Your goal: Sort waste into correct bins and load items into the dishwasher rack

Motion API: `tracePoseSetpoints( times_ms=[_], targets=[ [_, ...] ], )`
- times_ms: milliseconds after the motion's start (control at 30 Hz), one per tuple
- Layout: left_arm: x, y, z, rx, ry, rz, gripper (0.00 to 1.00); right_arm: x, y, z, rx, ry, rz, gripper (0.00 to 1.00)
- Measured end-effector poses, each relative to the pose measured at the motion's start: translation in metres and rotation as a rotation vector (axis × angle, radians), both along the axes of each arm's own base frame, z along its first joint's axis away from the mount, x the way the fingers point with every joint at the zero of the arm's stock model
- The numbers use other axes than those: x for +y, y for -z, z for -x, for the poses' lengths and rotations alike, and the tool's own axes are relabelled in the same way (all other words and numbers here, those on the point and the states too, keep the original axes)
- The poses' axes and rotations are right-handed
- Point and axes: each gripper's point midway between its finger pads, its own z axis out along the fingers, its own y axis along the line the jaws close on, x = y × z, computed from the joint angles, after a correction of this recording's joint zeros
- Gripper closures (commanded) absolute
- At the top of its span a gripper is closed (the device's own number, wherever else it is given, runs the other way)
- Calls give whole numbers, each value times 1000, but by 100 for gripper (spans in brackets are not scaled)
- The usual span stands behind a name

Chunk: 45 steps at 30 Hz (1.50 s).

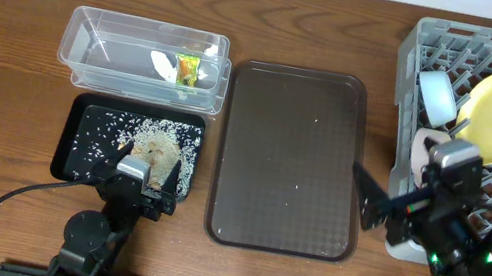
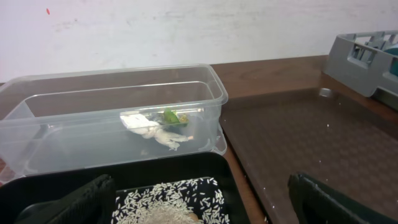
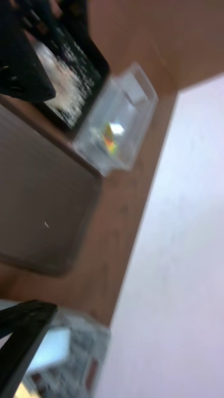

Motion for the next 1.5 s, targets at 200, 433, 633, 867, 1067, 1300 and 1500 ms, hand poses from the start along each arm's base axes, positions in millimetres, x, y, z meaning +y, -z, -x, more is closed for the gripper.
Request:
tracePoseSetpoints(
  times_ms=[200,433,633,867,1067,1300,1500],
  targets=[
    [0,0,0,0,0,0,9,1,29,18,134,-40,29,1],
    [0,0,0,0,0,0,9,-11,40,17,98,11,42,1],
    [0,0,0,0,0,0,9,-29,68,12,-53,87,17,1],
    [0,0,0,0,0,0,9,-33,130,24,-113,93,2,1],
    [0,0,0,0,0,0,9,-33,144,18,-218,101,-28,1],
    [0,0,0,0,0,0,9,-27,172,0,-271,102,-45,1],
    [0,0,0,0,0,0,9,-26,188,-6,-286,104,-50,1]
  ],
)
